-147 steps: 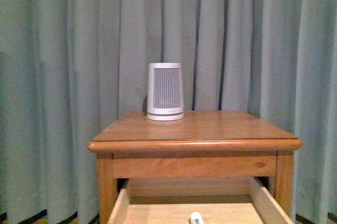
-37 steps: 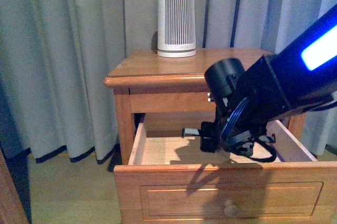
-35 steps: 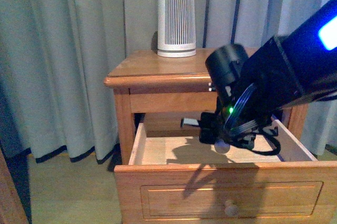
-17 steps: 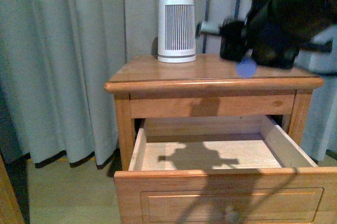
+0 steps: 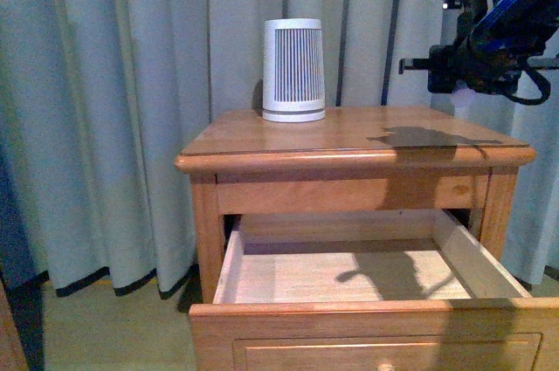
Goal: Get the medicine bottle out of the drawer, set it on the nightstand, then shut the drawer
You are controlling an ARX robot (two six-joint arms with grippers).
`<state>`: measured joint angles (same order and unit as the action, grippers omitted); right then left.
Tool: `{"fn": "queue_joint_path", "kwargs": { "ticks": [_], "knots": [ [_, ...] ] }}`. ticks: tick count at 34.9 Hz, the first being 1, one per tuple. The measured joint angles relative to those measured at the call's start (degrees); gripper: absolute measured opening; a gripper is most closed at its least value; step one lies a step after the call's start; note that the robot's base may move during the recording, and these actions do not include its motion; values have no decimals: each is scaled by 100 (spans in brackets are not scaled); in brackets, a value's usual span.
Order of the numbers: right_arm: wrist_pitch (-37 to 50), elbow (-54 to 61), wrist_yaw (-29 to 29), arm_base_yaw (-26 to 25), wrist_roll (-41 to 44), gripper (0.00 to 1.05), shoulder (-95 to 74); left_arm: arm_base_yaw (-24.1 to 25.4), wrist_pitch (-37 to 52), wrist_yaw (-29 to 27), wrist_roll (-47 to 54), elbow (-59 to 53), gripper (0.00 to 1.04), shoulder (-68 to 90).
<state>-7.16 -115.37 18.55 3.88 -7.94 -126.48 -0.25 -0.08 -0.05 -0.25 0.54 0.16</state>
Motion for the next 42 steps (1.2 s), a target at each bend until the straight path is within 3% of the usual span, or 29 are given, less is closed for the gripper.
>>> {"fn": "queue_joint_path", "kwargs": {
  "ticks": [11, 23, 33, 38, 42],
  "knots": [
    [-94, -361, -57, -57, -140, 31, -590, 0, 0, 0, 0, 0, 98, 0],
    [258, -323, -96, 24, -302, 99, -654, 0, 0, 0, -2, 0, 98, 0],
    [970, 846, 15, -33, -597, 98, 647, 0, 0, 0, -2, 0, 98, 0],
    [1869, 2988, -105, -48, -927, 98, 2763, 0, 0, 0, 0, 0, 98, 0],
    [2100, 4682, -221, -33, -1095, 98, 4221, 0, 0, 0, 0, 0, 98, 0]
  ]
}}
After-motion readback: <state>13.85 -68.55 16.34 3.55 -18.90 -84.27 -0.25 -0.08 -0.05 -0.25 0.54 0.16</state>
